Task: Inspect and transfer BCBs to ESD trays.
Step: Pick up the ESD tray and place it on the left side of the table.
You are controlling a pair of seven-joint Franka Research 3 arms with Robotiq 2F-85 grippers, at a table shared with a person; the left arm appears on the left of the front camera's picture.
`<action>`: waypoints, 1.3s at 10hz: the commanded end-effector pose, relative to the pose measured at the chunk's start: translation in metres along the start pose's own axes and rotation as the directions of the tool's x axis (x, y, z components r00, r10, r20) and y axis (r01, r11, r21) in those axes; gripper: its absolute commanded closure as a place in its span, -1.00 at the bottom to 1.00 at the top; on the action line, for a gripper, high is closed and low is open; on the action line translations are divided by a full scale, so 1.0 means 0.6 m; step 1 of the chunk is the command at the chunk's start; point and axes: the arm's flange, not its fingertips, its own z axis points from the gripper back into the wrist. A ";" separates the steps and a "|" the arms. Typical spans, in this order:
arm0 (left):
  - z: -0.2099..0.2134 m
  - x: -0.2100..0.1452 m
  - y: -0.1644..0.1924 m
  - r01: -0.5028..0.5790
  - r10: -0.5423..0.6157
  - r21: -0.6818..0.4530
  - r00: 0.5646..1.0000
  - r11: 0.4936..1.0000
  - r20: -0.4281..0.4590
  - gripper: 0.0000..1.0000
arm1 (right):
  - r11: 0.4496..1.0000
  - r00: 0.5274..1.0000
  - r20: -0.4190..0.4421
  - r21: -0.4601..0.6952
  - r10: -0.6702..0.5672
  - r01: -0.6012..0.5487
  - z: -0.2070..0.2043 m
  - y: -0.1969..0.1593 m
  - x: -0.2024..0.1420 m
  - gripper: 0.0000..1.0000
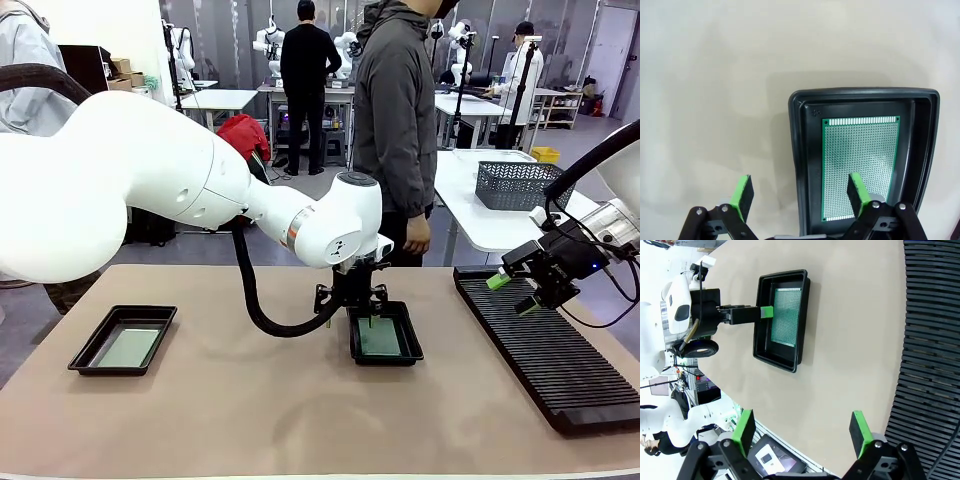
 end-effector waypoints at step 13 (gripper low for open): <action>0.001 0.004 0.002 0.001 -0.002 -0.017 1.000 1.000 -0.031 -0.32 | 1.000 1.000 0.011 -0.013 -0.020 0.020 -0.001 0.002 0.001 -1.00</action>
